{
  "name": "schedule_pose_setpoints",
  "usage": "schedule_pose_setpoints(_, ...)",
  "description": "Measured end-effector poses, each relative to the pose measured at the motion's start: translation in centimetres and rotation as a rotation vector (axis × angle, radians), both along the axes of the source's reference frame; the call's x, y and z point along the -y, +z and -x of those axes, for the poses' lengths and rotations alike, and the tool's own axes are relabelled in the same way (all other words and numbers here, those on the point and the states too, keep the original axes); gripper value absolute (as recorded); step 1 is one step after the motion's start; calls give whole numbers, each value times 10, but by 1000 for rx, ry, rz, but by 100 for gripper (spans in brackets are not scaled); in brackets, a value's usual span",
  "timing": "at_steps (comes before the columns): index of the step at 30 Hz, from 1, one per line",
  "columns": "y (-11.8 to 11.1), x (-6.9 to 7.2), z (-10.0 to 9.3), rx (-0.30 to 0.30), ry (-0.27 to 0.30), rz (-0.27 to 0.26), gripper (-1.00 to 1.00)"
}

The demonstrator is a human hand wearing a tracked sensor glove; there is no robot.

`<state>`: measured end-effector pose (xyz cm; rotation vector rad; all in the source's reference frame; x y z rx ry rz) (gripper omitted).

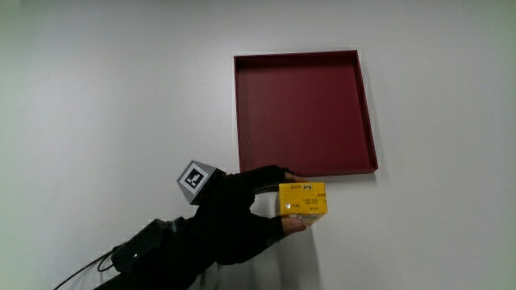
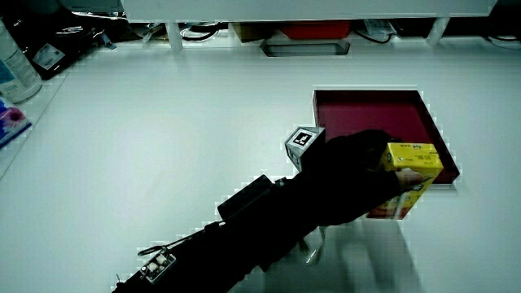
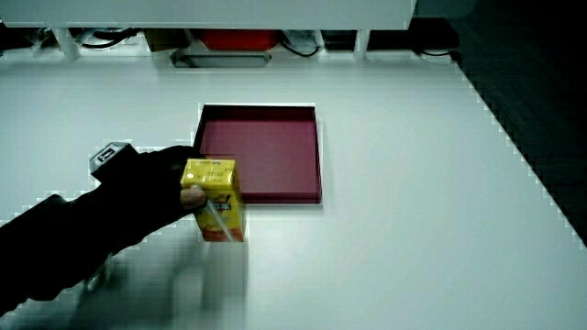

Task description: Place ice redtea

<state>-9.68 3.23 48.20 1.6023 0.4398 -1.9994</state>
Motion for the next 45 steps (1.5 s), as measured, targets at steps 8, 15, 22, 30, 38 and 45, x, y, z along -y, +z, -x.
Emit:
schedule_pose_setpoints(8,20,-14,-8,7,64,2,0)
schedule_pose_setpoints(15,26,-17,-10,-31,100,13,0)
schedule_pose_setpoints(22,30,-17,-10,-31,110,25,0)
schedule_pose_setpoints(30,30,-17,-11,-41,118,49,-17)
schedule_pose_setpoints(38,31,-18,-9,-48,141,94,-61)
schedule_pose_setpoints(45,16,-9,10,-56,224,186,-100)
